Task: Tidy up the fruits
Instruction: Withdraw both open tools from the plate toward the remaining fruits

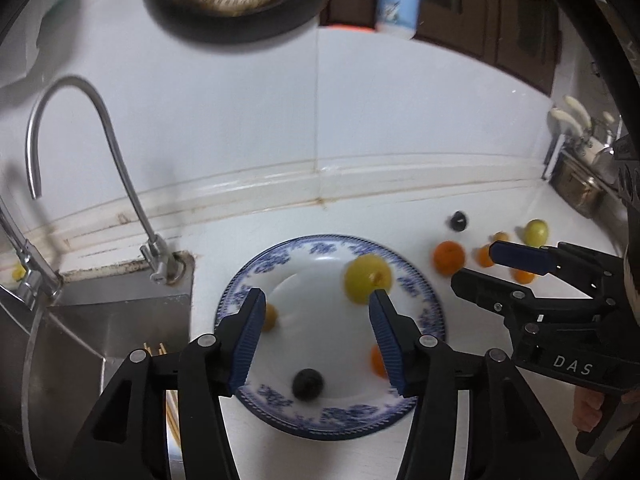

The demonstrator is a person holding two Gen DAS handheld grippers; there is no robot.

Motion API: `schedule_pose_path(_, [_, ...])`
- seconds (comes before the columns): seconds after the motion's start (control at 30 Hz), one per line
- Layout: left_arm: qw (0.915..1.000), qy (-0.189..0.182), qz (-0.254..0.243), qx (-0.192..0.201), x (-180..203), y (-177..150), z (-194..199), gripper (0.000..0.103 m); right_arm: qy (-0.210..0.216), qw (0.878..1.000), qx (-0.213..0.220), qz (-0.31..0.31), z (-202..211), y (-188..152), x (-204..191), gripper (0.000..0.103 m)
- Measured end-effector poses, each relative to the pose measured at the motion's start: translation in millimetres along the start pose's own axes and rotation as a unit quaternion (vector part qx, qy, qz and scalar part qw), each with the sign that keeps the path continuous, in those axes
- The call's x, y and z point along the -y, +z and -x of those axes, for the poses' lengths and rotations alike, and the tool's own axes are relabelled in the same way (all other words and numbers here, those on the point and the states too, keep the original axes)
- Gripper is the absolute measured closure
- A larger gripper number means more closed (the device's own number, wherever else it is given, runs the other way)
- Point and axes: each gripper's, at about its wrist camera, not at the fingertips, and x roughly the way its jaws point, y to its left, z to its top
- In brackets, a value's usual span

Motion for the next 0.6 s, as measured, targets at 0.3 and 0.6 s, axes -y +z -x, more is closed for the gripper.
schedule_pose_path(0.3, [0.999,-0.021,-0.018,0.034,38.7,0.5,29.4,0.044,-0.031,0.998,0.033,-0.037,52.0,-8.8,26.3,0.039])
schedule_pose_path(0.6, [0.9975,-0.035,-0.043,0.043,76.2,2.9,33.9,0.039,-0.079,0.994,0.052,-0.048,88.2,-20.4,58.1,0.039])
